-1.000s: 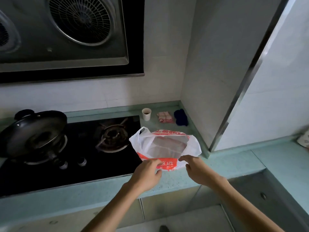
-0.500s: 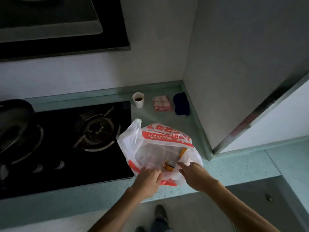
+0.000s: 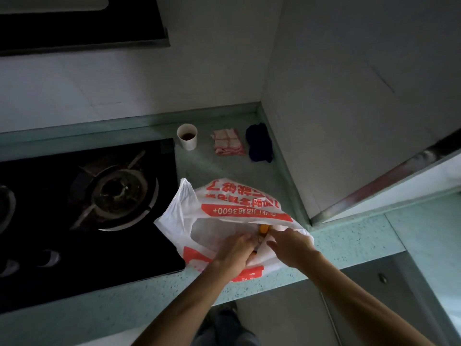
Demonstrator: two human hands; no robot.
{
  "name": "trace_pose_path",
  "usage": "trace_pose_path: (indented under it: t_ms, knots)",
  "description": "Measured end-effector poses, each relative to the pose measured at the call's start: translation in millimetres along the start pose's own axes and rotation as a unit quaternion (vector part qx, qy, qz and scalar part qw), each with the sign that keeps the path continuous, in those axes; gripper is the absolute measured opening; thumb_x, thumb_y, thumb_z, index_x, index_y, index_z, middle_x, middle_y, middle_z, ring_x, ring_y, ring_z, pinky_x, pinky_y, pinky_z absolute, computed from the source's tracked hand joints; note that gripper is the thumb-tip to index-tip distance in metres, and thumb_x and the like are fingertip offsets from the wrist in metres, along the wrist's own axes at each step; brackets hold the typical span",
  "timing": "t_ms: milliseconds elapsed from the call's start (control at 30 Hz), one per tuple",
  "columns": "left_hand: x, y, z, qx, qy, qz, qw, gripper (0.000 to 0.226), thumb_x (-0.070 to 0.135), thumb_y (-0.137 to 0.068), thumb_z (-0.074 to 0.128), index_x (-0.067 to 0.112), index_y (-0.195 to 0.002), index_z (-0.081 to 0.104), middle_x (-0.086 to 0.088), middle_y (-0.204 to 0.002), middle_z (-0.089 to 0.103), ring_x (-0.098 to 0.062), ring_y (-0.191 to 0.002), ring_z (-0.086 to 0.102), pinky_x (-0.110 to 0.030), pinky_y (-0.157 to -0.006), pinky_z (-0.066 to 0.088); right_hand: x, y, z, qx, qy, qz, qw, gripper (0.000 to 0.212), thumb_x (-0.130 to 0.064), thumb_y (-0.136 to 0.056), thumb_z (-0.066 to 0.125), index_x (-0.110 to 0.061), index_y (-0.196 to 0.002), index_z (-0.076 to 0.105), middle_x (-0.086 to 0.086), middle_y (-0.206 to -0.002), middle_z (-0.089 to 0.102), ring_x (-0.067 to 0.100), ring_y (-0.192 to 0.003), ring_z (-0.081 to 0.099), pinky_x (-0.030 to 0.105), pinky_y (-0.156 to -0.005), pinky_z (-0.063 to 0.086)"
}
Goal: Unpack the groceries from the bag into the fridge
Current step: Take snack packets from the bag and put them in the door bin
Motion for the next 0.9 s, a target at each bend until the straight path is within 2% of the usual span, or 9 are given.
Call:
trace_pose_path:
  t_ms: [100,267,367,467,533,600,733,833,900]
  knots:
    - [0,-5,2,0.007,-0.027,0.012,1.000,0.017,0.017,-0.096,0.060,0.014,-0.112,0.063,-0.002,-0.101,0.071,-0.015,-0.079,0.069,-0.026,-0.080,0.058,7,-4,3,-0.036,0.031,0.029,0.998,0.042,-0.042,-0.095,0.052,-0.018,-0.129,0.056,0.003,-0.119,0.067,0.025,-0.104,0.068,0.042,-0.088,0.057]
    - [-11,-10,4,-0.015,-0.067,-0.021,0.997,0.041,0.025,-0.091,0.066,0.013,-0.127,0.052,-0.006,-0.120,0.065,-0.021,-0.100,0.066,-0.035,-0.092,0.054,19,-5,-18,-0.066,0.027,0.054,0.996,0.027,-0.023,-0.094,0.045,-0.013,-0.108,0.066,0.010,-0.107,0.067,0.030,-0.100,0.064,0.037,-0.083,0.052]
    - [-18,-11,7,-0.042,-0.114,-0.054,0.991,0.054,0.025,-0.086,0.070,0.012,-0.131,0.044,-0.009,-0.126,0.057,-0.023,-0.106,0.059,-0.037,-0.095,0.052,21,-7,-26,-0.060,0.062,0.045,0.995,0.028,-0.028,-0.096,0.050,-0.012,-0.116,0.062,0.007,-0.105,0.068,0.023,-0.094,0.067,0.036,-0.086,0.055]
    - [-21,-12,13,-0.060,-0.134,-0.078,0.986,0.066,0.031,-0.083,0.072,0.013,-0.136,0.037,-0.011,-0.131,0.049,-0.025,-0.110,0.053,-0.036,-0.099,0.048,6,-15,-36,0.040,-0.015,-0.033,0.999,0.022,-0.019,-0.097,0.054,-0.008,-0.112,0.065,0.006,-0.105,0.070,0.019,-0.089,0.070,0.030,-0.082,0.058]
    - [-24,-12,16,-0.060,-0.138,-0.087,0.985,0.065,0.037,-0.082,0.071,0.012,-0.133,0.039,-0.011,-0.127,0.051,-0.023,-0.103,0.054,-0.032,-0.091,0.049,-6,-17,-48,0.143,-0.108,-0.123,0.976,0.013,-0.006,-0.091,0.061,-0.006,-0.101,0.070,0.009,-0.106,0.072,0.021,-0.088,0.073,0.029,-0.080,0.059]
    - [-28,-12,18,-0.057,-0.112,-0.099,0.987,0.064,0.041,-0.083,0.070,0.013,-0.132,0.041,-0.010,-0.127,0.051,-0.021,-0.101,0.056,-0.029,-0.089,0.049,-18,-21,-49,0.177,-0.118,-0.185,0.959,0.017,-0.005,-0.088,0.063,-0.010,-0.103,0.070,0.008,-0.112,0.071,0.023,-0.093,0.072,0.034,-0.083,0.059]
    - [-38,-9,21,-0.047,-0.010,-0.120,0.992,0.062,0.036,-0.087,0.068,0.014,-0.138,0.042,-0.007,-0.138,0.049,-0.022,-0.117,0.055,-0.028,-0.099,0.044,-24,-39,-11,-0.008,-0.162,-0.104,0.981,0.042,-0.034,-0.096,0.043,-0.023,-0.136,0.048,0.001,-0.140,0.052,0.023,-0.122,0.056,0.034,-0.102,0.047]
    - [-52,-8,22,-0.067,0.109,-0.158,0.979,0.060,0.026,-0.083,0.074,0.014,-0.135,0.045,-0.007,-0.134,0.053,-0.021,-0.112,0.060,-0.028,-0.095,0.052,-28,-49,-15,0.026,-0.126,-0.060,0.990,0.029,-0.040,-0.097,0.046,-0.024,-0.120,0.053,0.007,-0.114,0.063,0.024,-0.098,0.063,0.036,-0.087,0.057]
    - [-61,-5,22,-0.064,0.163,-0.181,0.968,0.065,0.028,-0.078,0.079,0.016,-0.132,0.045,-0.004,-0.131,0.057,-0.020,-0.115,0.059,-0.029,-0.098,0.050,-39,-54,-16,0.001,-0.108,-0.097,0.989,0.029,-0.026,-0.099,0.042,-0.018,-0.125,0.052,0.009,-0.120,0.058,0.028,-0.103,0.060,0.033,-0.081,0.051]
Point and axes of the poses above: each hand's wrist, its own y-axis away from the middle knuckle, its own z-axis out of the palm, x = y × z, the point moved 7 cm from there along -y, towards the middle knuckle
